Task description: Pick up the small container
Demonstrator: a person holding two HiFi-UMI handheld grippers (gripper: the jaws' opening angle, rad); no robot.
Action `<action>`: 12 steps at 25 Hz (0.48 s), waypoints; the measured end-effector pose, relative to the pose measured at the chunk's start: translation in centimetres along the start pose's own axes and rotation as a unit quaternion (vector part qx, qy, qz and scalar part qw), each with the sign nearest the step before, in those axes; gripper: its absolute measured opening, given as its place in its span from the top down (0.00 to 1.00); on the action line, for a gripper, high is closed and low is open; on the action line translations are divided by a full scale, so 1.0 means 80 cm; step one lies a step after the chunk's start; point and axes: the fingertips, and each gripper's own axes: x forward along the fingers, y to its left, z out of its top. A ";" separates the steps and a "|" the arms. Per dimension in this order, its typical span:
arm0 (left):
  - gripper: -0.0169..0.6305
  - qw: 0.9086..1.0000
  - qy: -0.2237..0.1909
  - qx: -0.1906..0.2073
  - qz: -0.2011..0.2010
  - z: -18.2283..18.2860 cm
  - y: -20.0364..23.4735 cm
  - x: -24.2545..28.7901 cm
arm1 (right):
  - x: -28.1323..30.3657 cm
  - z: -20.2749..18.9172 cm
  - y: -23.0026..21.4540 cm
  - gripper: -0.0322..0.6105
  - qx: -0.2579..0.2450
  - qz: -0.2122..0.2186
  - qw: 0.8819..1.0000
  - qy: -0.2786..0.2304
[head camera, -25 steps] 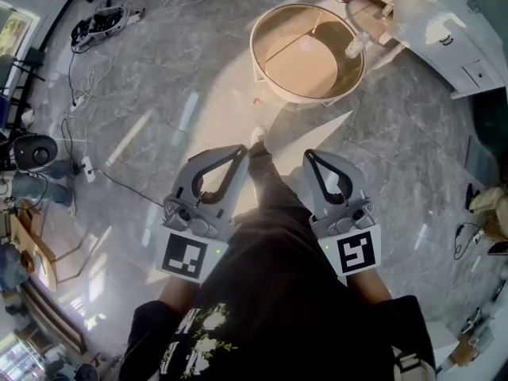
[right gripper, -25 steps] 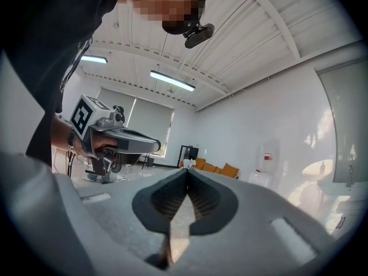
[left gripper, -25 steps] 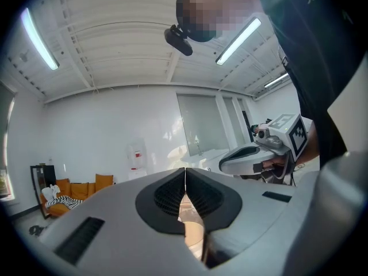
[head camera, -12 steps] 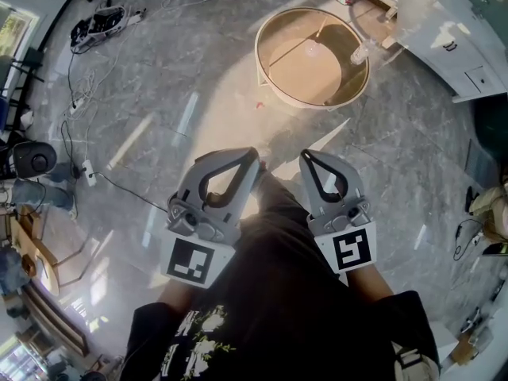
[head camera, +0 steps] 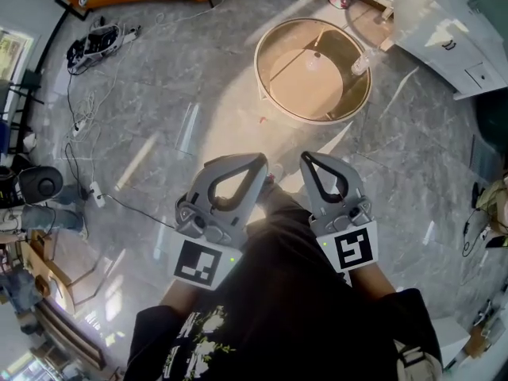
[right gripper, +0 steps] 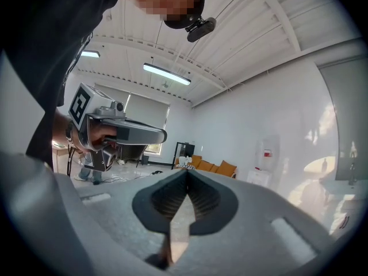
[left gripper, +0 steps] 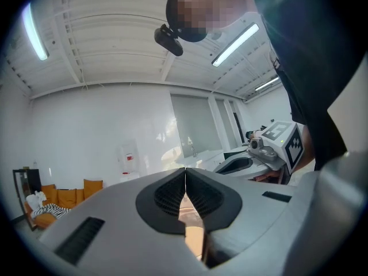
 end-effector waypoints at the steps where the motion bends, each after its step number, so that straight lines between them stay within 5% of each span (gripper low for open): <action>1: 0.95 1.000 -0.001 0.003 -0.003 0.001 0.012 0.008 | 0.010 0.001 -0.009 0.95 0.001 -0.007 1.000 -0.002; 12: 0.95 1.000 -0.001 -0.005 -0.026 -0.012 0.112 0.075 | 0.109 -0.001 -0.078 0.96 0.026 -0.023 0.999 -0.004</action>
